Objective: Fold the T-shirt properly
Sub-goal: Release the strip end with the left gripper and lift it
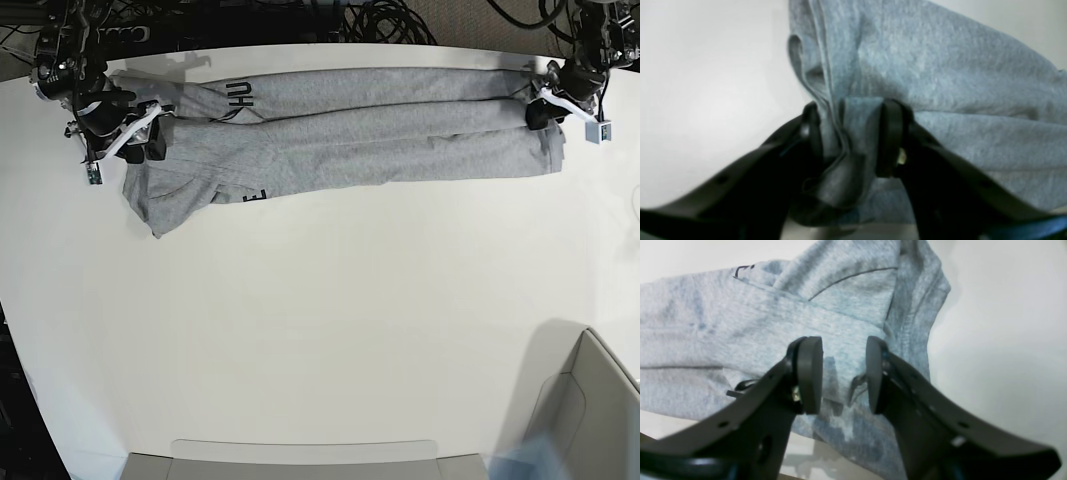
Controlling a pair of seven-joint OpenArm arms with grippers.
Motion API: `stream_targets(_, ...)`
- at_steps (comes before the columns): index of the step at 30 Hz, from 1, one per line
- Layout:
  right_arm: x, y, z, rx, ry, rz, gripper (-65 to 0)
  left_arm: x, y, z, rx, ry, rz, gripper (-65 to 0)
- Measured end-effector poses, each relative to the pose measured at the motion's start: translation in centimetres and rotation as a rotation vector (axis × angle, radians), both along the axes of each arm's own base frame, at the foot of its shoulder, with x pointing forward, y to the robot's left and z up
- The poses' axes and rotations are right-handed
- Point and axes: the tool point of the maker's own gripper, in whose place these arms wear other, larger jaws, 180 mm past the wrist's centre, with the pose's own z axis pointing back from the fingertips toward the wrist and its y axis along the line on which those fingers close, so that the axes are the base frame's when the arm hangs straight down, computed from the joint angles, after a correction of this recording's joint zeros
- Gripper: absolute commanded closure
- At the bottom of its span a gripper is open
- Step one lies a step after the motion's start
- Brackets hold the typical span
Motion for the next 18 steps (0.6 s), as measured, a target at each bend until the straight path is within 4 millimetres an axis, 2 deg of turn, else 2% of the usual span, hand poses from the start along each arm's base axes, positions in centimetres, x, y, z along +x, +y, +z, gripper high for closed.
stream_targets(8, 0.1, -0.2, 0.1, -0.008, -0.001, 0.004, -22.1, -0.3, 0.5, -0.6, -0.02, 0.005, 0.032, 0.0)
stream_targets(14, 0.1, -0.1, 0.1, -0.003, -0.004, 0.001, -22.1, 2.8, 1.9, -0.1, -0.006, -0.089, 0.093, 0.0)
stream_targets(18, 1.1, 0.0, 0.8, 0.0, -0.037, 0.0, -22.1, 5.1, 2.7, 0.9, 0.011, -0.136, 0.114, 0.0)
